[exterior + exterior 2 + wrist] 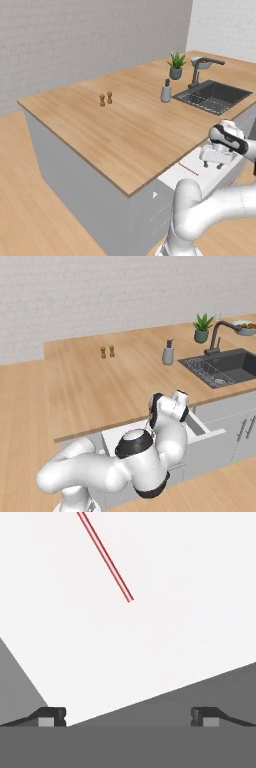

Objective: Take a straw from the drawer in front and place it inside the glass cup on the dining counter.

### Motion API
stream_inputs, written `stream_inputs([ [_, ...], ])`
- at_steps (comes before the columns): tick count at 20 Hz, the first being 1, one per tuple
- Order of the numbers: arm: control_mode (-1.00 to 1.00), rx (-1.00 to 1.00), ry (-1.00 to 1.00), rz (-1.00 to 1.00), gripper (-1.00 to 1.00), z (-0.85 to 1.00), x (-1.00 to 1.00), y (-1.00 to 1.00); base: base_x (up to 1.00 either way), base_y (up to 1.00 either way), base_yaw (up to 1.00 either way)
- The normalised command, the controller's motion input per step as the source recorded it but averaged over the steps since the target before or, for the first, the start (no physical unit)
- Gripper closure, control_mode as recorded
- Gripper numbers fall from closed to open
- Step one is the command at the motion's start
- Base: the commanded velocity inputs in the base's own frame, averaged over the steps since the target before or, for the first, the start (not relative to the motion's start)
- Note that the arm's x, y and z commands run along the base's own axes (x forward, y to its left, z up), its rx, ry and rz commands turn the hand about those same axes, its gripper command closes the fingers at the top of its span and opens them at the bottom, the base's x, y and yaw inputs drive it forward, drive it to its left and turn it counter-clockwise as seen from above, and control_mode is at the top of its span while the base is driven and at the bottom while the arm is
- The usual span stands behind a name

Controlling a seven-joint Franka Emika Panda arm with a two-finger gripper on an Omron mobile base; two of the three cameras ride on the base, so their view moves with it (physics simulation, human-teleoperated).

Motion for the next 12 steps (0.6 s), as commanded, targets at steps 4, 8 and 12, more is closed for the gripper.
stream_inputs([
  [4,-1.00,0.00,0.00,0.06,-1.00,-0.63,-0.44,0.00,0.00,0.00,0.00],
  [8,-1.00,0.00,0.00,0.00,-1.00,-0.35,-0.72,0.00,0.00,0.00,0.00],
  [12,-1.00,0.00,0.00,0.01,-1.00,-0.05,-0.90,-0.05,0.00,0.00,0.00],
])
